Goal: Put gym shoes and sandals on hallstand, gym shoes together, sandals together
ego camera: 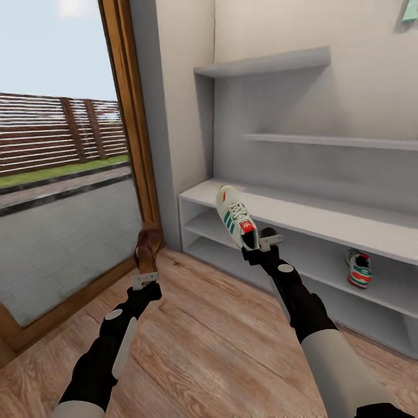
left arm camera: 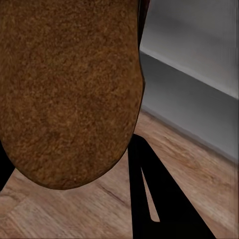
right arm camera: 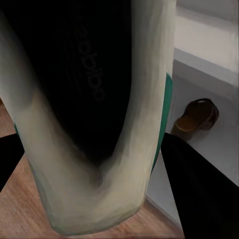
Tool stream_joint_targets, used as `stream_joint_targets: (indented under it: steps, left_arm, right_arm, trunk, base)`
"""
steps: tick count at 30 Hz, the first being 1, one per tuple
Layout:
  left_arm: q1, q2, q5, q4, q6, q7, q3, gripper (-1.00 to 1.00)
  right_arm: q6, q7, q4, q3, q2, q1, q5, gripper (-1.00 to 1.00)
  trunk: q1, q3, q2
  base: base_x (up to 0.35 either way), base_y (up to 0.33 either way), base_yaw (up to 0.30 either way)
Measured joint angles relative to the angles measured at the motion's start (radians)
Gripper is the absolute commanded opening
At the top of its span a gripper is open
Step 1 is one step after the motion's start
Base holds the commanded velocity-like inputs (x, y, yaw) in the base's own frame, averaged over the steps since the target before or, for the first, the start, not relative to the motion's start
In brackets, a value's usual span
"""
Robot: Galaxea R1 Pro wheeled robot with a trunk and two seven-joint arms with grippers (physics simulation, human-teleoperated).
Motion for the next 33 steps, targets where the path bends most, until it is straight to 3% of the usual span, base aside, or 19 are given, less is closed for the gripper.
stream_joint_targets:
  steps: [16, 33]
  left_arm:
    - [0.0, 0.0, 0.0, 0.0, 0.0, 0.0, 0.0, -1.0]
    - [0.0, 0.0, 0.0, 0.0, 0.0, 0.0, 0.0, -1.0]
  right_arm:
    - [0.0, 0.0, 0.0, 0.0, 0.0, 0.0, 0.0, -1.0]
    - [0.0, 0.0, 0.0, 0.0, 0.0, 0.0, 0.0, -1.0]
  trunk:
    - [0.0, 0.0, 0.0]
    - [0.0, 0.0, 0.0]
  base:
    - [0.0, 0.191, -0.3]
    - [0.003, 0.092, -0.3]
